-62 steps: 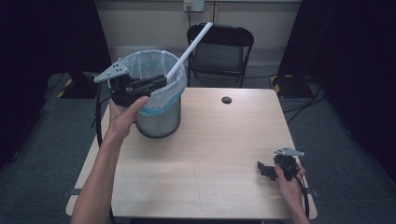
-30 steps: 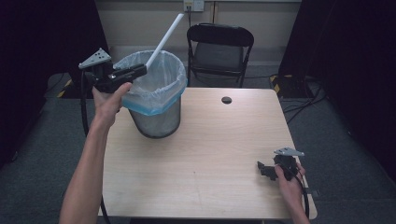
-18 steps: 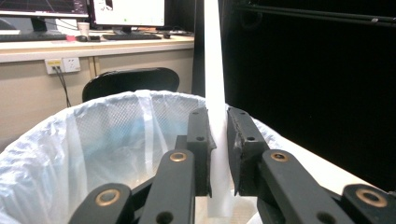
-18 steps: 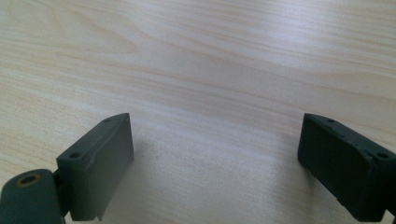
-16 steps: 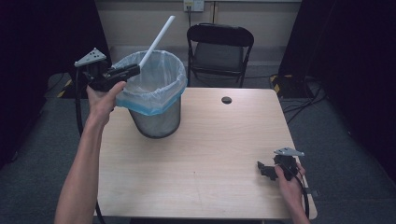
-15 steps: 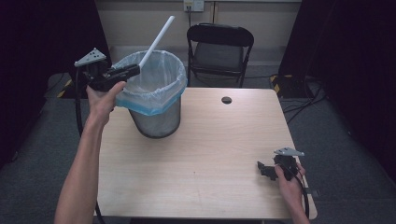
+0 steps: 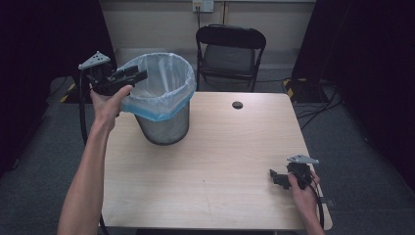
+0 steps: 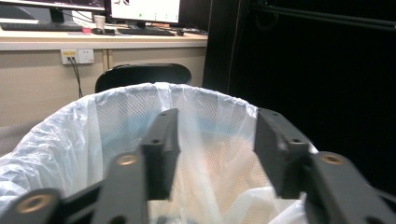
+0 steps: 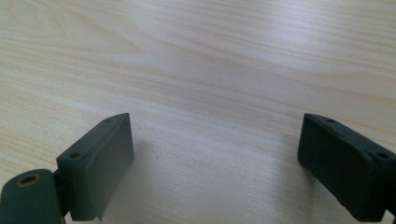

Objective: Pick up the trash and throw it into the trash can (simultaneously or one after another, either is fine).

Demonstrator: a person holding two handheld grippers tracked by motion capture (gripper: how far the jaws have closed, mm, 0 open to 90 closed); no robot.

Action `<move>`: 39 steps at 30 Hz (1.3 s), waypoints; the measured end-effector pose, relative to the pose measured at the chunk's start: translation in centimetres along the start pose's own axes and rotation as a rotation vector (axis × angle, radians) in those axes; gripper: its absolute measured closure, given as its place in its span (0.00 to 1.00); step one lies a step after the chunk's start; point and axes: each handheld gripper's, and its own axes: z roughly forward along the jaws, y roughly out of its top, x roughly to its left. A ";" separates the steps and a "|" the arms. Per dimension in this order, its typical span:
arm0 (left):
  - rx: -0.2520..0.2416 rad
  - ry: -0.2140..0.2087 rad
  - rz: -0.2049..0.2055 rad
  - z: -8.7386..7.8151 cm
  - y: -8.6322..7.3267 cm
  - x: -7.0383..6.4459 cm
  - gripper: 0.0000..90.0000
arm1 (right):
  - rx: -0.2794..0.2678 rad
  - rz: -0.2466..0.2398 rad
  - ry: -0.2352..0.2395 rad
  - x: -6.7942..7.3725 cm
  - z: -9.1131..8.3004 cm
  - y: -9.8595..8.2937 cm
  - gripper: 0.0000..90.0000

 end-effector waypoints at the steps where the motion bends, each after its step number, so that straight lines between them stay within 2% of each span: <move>1: -0.005 0.008 0.002 0.0 0.0 0.0 0.52 | 0.000 0.000 0.000 0.0 0.0 0.0 0.11; 6: -0.009 0.017 0.000 -0.1 0.0 0.0 0.36 | 0.000 0.000 0.000 0.0 0.0 0.0 0.11; 13: 0.011 -0.004 0.008 0.4 -0.1 -0.4 0.29 | 0.000 0.000 0.000 0.0 0.0 0.0 0.11; 15: 0.009 -0.002 0.000 0.5 -0.1 -0.6 0.26 | 0.000 0.000 0.000 0.0 0.0 0.0 0.11; 18: 0.022 -0.011 0.010 0.6 -0.1 -0.9 0.21 | 0.000 0.000 0.000 0.0 0.0 0.0 0.11; 19: 0.022 -0.011 0.010 0.6 -0.1 -0.9 0.20 | 0.000 0.000 0.000 0.0 0.0 0.0 0.11; 21: 0.052 -0.013 0.043 0.9 -0.2 -1.2 0.19 | 0.000 0.000 0.000 0.0 0.0 0.0 0.11; 29: 0.049 -0.028 0.044 0.8 -0.1 -2.0 0.18 | 0.000 0.000 0.000 0.0 0.0 0.0 0.11; 32: 0.045 -0.043 0.043 0.6 0.0 -2.2 0.23 | 0.000 0.000 0.000 0.0 0.0 0.0 0.11; 34: 0.016 -0.059 0.042 0.2 -0.3 -2.5 0.25 | 0.000 0.000 0.000 0.0 0.0 0.0 0.11; 39: 0.019 -0.073 0.054 -0.3 -0.4 -3.0 0.25 | 0.000 0.000 0.000 0.0 0.0 0.0 0.11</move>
